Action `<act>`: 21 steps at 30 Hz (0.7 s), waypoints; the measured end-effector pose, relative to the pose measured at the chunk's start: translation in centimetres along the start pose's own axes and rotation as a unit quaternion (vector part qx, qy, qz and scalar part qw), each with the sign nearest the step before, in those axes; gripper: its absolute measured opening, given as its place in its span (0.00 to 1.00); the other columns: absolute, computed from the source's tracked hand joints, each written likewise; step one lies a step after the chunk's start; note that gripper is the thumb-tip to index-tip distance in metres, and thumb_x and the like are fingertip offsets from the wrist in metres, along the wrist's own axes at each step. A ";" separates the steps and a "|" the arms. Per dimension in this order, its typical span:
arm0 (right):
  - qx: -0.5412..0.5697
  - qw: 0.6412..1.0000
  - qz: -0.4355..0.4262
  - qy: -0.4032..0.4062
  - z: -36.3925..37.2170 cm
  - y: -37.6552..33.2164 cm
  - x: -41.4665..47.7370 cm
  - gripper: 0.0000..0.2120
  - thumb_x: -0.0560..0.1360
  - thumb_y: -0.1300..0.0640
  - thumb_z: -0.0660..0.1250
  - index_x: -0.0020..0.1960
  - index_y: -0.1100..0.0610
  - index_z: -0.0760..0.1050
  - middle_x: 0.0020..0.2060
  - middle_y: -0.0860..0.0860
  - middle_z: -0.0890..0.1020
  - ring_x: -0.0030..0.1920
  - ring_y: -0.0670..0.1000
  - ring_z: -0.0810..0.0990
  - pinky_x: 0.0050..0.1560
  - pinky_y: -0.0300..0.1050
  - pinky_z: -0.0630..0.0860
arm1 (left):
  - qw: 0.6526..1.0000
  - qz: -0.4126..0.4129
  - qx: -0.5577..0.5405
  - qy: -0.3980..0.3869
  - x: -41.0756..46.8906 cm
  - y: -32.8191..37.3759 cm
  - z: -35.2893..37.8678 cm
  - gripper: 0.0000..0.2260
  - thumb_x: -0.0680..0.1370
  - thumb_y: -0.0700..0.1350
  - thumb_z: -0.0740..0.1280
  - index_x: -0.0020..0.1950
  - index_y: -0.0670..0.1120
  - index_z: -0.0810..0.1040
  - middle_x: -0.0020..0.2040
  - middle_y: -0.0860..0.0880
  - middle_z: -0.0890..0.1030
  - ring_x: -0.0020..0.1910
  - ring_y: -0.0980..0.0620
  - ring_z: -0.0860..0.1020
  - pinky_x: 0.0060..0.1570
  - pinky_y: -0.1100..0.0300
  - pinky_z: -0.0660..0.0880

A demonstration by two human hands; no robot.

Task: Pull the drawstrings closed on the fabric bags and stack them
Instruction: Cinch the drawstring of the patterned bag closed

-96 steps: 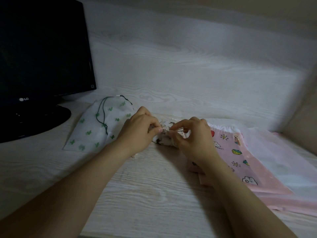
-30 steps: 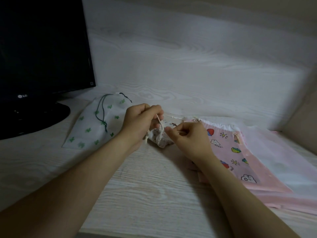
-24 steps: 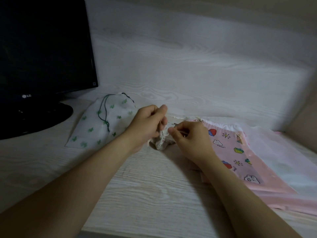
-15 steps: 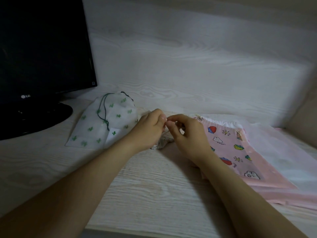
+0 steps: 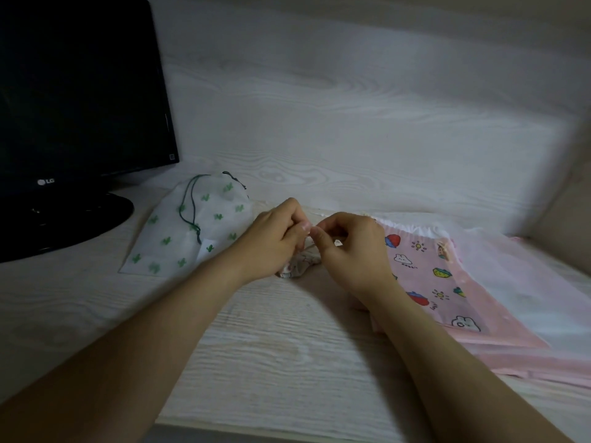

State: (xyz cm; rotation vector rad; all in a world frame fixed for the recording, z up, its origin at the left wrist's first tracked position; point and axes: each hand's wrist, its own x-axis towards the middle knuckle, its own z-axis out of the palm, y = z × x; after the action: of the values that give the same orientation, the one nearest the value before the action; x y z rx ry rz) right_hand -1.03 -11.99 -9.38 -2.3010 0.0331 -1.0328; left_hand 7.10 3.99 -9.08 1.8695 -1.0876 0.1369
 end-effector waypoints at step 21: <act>0.263 0.950 0.168 -0.013 -0.9 -0.6 0.5 0.06 0.78 0.57 0.75 0.47 0.60 0.85 0.34 0.54 0.83 0.27 0.46 0.74 0.32 0.41 0.70 | 0.991 0.004 0.123 -0.044 -0.1 1.6 -0.4 0.13 0.78 0.40 0.70 0.35 0.55 0.83 0.31 0.61 0.81 0.34 0.58 0.80 0.35 0.66 0.72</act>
State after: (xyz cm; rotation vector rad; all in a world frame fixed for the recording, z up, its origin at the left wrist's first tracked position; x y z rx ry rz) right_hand -1.44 -12.13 -8.29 -1.7463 0.1197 -0.7271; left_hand 6.03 4.07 -7.89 2.1071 -1.1823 0.2017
